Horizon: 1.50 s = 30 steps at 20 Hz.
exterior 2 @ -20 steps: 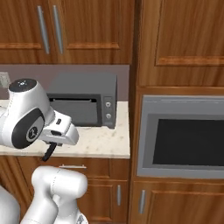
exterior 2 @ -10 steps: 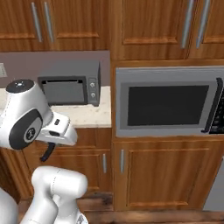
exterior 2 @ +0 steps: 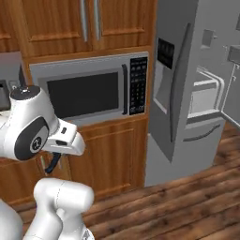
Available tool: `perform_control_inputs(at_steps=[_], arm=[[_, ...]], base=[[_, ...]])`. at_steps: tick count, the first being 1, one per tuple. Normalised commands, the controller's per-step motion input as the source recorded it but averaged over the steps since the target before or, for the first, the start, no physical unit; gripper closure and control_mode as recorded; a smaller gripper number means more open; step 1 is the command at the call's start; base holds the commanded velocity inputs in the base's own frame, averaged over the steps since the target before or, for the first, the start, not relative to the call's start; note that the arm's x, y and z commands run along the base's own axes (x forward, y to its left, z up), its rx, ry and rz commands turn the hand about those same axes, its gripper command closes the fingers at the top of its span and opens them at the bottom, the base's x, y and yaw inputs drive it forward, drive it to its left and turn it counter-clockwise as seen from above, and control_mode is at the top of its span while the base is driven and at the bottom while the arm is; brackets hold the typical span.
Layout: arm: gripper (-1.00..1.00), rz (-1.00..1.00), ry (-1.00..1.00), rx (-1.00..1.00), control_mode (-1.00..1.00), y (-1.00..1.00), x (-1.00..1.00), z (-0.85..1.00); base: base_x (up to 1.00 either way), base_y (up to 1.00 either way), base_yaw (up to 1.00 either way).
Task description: Retrieve the butter from the fridge and place it on a plate on the dining table. Then retrieve the butter knife by the fridge and place it near the plate.
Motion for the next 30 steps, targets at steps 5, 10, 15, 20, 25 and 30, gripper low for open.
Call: perform_control_inputs(at_steps=[5,10,15,20,25,30], arm=[[1.0,0.0,0.0,0.0,1.0,0.0,0.0,0.0],[1.0,0.0,0.0,0.0,1.0,0.0,0.0,0.0],[1.0,0.0,0.0,0.0,1.0,0.0,0.0,0.0],[1.0,0.0,0.0,0.0,1.0,0.0,0.0,0.0],[1.0,0.0,0.0,0.0,1.0,0.0,0.0,0.0],[1.0,0.0,0.0,0.0,1.0,0.0,0.0,0.0]], base=[[0.08,-0.94,-0.75],[0.05,-0.63,-0.83],[0.02,-0.24,-0.92],[0.16,-0.18,-0.89],[0.34,-0.31,-0.8],[0.81,-0.19,-0.35]])
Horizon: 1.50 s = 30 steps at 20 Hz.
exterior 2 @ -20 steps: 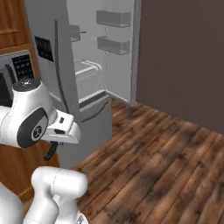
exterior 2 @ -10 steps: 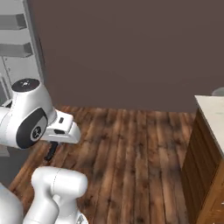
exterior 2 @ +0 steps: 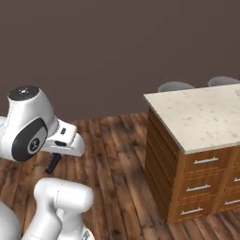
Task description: Retrieve the butter from the fridge and place it on a plate on the dining table. Then retrieve the butter knife by the fridge and place it near the plate.
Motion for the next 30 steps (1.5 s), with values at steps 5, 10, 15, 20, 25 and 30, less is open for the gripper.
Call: perform_control_inputs(at_steps=[5,10,15,20,25,30], arm=[[1.0,0.0,0.0,0.0,1.0,0.0,0.0,0.0],[1.0,0.0,0.0,0.0,1.0,0.0,0.0,0.0],[1.0,0.0,0.0,0.0,1.0,0.0,0.0,0.0],[1.0,0.0,0.0,0.0,1.0,0.0,0.0,0.0],[1.0,0.0,0.0,0.0,1.0,0.0,0.0,0.0],[1.0,0.0,0.0,0.0,1.0,0.0,0.0,0.0]], base=[[0.85,-0.17,-0.09],[0.95,-0.44,0.0],[1.0,-0.08,0.06],[1.0,0.01,0.11],[1.0,0.03,0.13],[1.0,0.34,0.01]])
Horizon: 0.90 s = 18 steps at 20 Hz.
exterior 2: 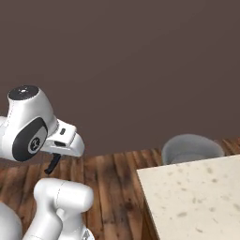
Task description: Retrieve the butter from the fridge and place it on a plate on the dining table. Then retrieve the butter knife by the fridge and place it near the plate.
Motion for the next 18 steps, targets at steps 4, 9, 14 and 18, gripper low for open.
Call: perform_control_inputs(at_steps=[4,9,14,18], arm=[[1.0,0.0,0.0,0.0,1.0,0.0,0.0,0.0],[1.0,0.0,0.0,0.0,1.0,0.0,0.0,0.0],[1.0,0.0,0.0,0.0,1.0,0.0,0.0,0.0],[1.0,0.0,0.0,0.0,1.0,0.0,0.0,0.0]], base=[[1.0,0.41,-0.07],[1.0,0.17,-0.3],[0.85,0.55,-0.55],[0.51,0.61,-0.66]])
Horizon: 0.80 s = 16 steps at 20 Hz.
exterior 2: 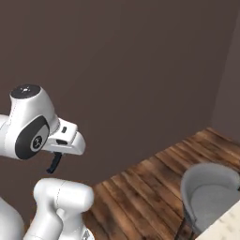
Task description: Retrieve the butter from the fridge and place it on a plate on the dining table. Then retrieve the butter knife by the fridge and place it near the plate.
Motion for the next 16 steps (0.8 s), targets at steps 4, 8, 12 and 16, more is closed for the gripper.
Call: perform_control_inputs(at_steps=[4,8,12,16], arm=[[1.0,0.0,0.0,0.0,1.0,0.0,0.0,0.0],[1.0,0.0,0.0,0.0,1.0,0.0,0.0,0.0],[1.0,0.0,0.0,0.0,1.0,0.0,0.0,0.0],[1.0,0.0,0.0,0.0,1.0,0.0,0.0,0.0]], base=[[0.34,0.49,-0.73],[0.32,0.45,-0.74],[0.5,0.48,-0.75],[0.54,0.5,-0.76]])
